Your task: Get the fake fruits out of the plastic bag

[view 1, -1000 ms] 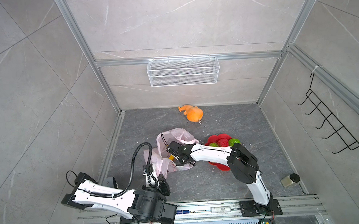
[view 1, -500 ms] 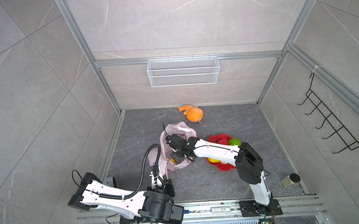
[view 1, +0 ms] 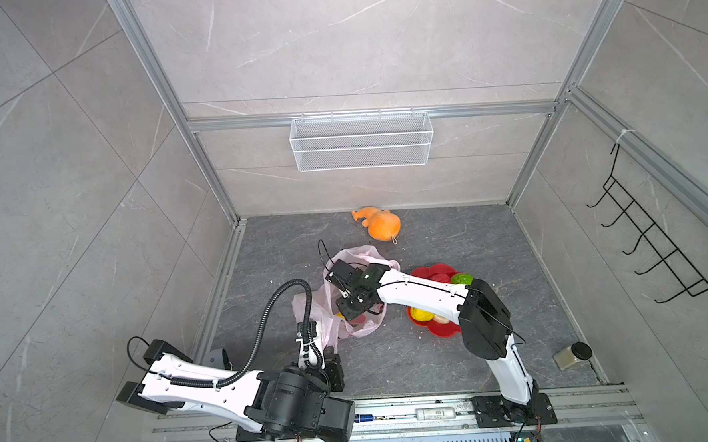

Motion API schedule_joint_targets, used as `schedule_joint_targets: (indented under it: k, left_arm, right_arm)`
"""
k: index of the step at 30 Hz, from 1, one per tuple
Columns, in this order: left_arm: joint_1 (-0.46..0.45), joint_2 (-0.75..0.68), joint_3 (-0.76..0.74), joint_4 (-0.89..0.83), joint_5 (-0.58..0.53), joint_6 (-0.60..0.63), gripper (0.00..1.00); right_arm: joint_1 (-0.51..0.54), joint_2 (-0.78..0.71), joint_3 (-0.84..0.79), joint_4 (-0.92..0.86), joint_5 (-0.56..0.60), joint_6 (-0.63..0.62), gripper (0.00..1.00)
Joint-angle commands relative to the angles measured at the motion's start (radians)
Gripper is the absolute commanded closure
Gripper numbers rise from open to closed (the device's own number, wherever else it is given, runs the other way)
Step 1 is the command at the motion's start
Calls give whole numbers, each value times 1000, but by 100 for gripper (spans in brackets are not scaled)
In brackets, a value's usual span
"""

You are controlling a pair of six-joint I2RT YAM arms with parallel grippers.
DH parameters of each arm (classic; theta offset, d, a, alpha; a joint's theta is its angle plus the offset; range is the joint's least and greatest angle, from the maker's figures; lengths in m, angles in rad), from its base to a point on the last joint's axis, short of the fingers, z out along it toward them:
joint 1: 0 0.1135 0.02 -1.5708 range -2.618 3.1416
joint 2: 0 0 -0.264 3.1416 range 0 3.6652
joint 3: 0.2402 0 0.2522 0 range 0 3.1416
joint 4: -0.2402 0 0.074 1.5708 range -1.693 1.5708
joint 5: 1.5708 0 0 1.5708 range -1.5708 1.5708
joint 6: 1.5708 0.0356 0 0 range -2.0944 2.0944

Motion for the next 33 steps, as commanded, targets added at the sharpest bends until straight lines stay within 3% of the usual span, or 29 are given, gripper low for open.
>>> schedule_joint_targets:
  k: [1,6,9,18,22,29,33]
  left_arm:
    - [-3,-30,34,52,-2,139,100]
    - [-1,-84,36,78,67,219,100]
    - [-2,-134,49,49,92,221,100]
    - [-3,-267,147,-104,-9,164,100]
    - [-2,-290,103,-118,50,97,100]
    - [-1,-295,-69,70,201,97,100]
    - [-1,-253,-141,95,267,53,100]
  right_arm:
    - [-11,2,57,-104,-49,138,50]
    - [-9,-14,70,-137,-120,362,46]
    - [12,-15,89,-180,-89,420,46]
    - [121,-29,-39,-197,-49,443,55]
    - [121,-49,-101,-191,-37,452,54]
    - [82,-57,-161,-128,-46,514,52]
    - [34,-66,-160,-97,-63,528,51]
